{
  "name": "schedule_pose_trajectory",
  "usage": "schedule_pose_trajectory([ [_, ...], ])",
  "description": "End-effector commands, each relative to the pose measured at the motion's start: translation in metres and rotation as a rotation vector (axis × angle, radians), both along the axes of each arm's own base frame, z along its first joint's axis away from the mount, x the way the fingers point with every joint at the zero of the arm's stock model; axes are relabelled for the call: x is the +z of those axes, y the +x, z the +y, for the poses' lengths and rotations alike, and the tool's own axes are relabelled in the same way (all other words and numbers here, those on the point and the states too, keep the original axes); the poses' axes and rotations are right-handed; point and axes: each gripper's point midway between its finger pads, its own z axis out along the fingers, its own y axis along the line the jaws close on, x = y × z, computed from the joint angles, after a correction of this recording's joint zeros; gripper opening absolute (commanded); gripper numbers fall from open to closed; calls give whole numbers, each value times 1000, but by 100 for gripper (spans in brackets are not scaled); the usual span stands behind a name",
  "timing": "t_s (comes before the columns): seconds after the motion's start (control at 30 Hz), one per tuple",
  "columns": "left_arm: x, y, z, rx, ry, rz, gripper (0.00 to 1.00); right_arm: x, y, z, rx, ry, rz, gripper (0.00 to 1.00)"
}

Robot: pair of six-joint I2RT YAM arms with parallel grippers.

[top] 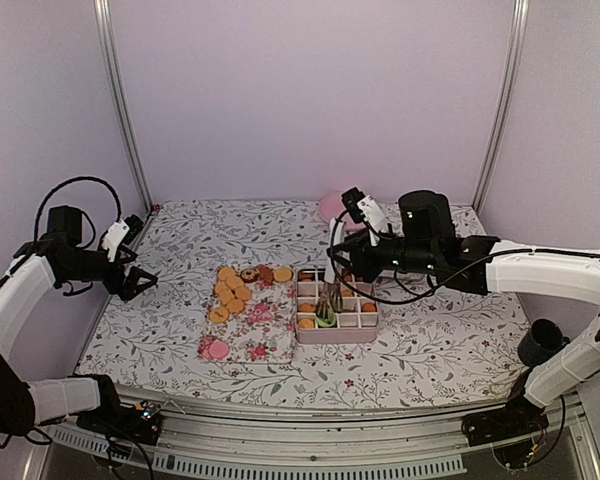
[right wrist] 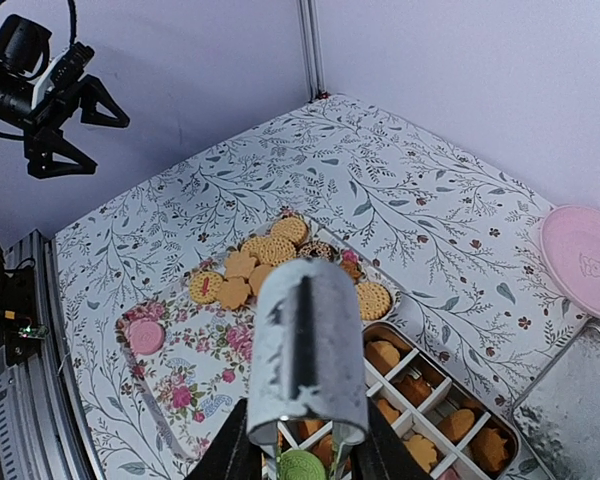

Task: Pack the cookies
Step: Adjust the fake cookies in the empty pocket of the box.

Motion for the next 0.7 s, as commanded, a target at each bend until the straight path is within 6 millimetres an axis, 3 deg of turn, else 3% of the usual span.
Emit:
schedule_pose_trajectory([
  [0.0, 8, 1, 2, -2, 10, -20, 97, -19, -3, 1, 64, -42, 42, 31],
  [0.23, 10, 1, 2, 0, 7, -21, 97, -21, -9, 9, 181, -37, 61, 30],
  [0.47, 12, 3, 1, -1, 7, -18, 97, -24, -10, 8, 221, -63, 62, 20],
  [0.67, 14, 3, -1, -7, 4, -20, 97, -7, -13, -3, 191, -52, 20, 10],
])
